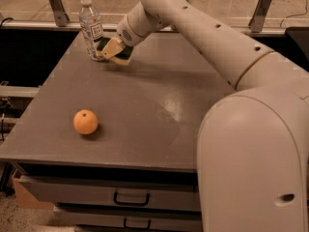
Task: Move sponge near blue plastic bottle
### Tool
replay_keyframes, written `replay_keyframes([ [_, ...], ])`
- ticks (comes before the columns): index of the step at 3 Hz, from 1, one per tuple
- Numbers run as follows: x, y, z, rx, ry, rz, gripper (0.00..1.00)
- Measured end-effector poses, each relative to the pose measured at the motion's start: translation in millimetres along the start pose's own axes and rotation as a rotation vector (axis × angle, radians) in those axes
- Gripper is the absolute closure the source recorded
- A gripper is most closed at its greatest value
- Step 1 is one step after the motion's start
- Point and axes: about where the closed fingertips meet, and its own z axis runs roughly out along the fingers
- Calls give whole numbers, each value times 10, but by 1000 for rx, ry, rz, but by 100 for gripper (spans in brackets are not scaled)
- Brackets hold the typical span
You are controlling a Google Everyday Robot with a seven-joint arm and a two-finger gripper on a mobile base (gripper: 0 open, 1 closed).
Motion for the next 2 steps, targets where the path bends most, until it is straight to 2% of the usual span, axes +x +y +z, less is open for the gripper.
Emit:
replay_keyframes([
  [1, 35, -42, 69, 4, 5, 16, 12],
  [2, 42, -72, 115, 5, 5, 23, 0],
])
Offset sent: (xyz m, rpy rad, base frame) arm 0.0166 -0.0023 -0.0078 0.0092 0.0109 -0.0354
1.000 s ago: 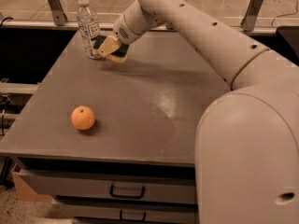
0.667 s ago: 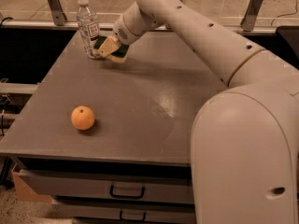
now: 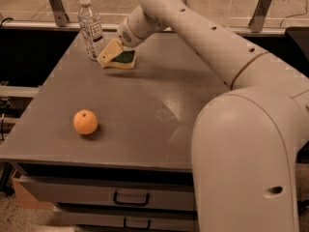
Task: Move sponge near blue plastic bottle
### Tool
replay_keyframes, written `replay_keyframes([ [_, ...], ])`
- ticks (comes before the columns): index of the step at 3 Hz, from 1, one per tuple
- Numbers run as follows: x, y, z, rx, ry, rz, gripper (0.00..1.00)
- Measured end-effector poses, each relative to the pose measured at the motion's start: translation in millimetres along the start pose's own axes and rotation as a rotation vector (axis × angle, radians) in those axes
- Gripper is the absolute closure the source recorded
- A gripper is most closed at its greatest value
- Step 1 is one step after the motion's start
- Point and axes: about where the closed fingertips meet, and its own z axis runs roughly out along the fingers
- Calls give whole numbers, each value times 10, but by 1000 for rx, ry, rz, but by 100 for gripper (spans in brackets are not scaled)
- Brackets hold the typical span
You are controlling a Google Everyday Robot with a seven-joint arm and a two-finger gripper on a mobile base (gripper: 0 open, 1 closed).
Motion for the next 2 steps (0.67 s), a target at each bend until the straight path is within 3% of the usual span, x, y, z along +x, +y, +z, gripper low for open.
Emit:
replay_keyframes([
  [1, 48, -79, -79, 11, -11, 11, 0],
  [2, 203, -336, -578, 29, -94, 34, 0],
])
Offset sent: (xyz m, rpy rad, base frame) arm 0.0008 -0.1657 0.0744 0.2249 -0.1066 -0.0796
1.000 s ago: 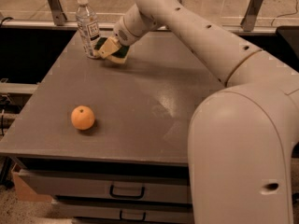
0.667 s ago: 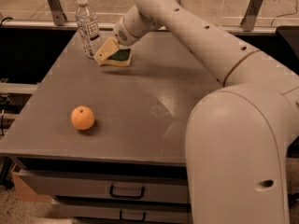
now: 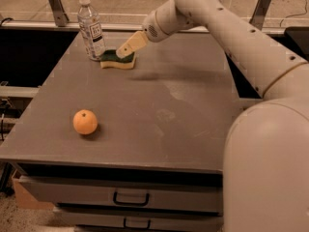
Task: Move sponge near blue plastic bottle
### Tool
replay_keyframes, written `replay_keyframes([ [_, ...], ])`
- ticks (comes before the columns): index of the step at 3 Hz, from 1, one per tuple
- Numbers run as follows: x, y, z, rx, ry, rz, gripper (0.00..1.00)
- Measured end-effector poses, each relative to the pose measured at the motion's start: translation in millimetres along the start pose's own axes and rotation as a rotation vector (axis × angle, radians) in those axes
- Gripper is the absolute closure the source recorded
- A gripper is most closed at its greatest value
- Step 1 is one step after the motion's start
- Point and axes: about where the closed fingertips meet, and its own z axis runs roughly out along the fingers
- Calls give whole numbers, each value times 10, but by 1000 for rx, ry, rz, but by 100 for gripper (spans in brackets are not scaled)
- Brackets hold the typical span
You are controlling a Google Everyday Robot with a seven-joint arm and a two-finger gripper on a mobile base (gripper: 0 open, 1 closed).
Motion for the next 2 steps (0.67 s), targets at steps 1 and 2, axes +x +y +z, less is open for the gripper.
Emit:
replay_keyframes([
  [1, -84, -161, -708, 3, -200, 4, 0],
  [2, -215, -281, -1725, 21, -421, -43, 0],
])
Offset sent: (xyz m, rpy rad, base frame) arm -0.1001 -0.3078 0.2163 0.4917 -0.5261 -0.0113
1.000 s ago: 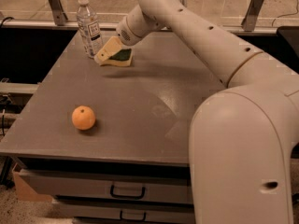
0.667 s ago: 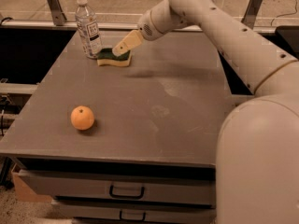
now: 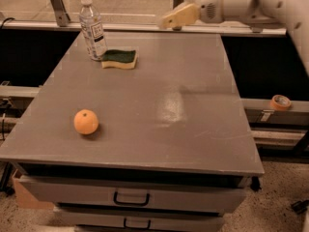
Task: Move sponge near blue plastic bottle
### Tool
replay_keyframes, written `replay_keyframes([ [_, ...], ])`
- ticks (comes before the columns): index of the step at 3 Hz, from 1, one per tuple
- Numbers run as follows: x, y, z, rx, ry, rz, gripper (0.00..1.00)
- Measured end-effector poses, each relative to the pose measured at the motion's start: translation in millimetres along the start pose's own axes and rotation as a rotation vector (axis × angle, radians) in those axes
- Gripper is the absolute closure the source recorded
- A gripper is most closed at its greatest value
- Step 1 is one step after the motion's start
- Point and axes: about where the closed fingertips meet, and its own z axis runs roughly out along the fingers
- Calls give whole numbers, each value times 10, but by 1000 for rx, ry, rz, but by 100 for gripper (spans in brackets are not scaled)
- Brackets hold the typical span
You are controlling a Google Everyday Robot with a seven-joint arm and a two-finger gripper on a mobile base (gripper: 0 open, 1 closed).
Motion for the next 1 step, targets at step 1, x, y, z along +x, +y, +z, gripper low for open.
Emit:
replay_keyframes([
  [1, 1, -183, -526, 68, -24, -48, 0],
])
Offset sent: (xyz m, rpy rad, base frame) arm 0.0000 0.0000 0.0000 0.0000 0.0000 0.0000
